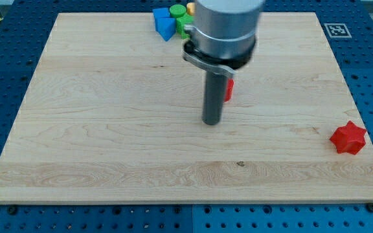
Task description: Place the red circle above red star
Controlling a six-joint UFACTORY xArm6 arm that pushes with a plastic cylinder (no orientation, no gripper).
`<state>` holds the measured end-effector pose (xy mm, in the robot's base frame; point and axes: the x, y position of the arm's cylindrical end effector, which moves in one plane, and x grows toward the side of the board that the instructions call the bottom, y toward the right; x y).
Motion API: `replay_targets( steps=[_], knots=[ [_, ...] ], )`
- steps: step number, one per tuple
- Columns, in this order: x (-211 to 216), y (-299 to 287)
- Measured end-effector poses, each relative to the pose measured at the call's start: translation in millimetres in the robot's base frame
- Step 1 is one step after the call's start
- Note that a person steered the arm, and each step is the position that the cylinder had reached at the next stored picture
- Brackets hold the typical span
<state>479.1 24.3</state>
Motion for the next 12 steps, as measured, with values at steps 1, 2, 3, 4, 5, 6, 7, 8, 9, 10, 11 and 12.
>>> replay_targets(
  steps=[1, 2, 3, 4, 5, 6, 7, 8, 9, 10, 11, 12],
  knots=[
    [-33, -29],
    [-49, -33],
    [-72, -32],
    [-75, -9],
    [-75, 14],
    [-75, 35],
    [-75, 49],
    [-75, 44],
    [-75, 19],
    [-57, 22],
    [-45, 47],
    [-45, 73]
  ],
)
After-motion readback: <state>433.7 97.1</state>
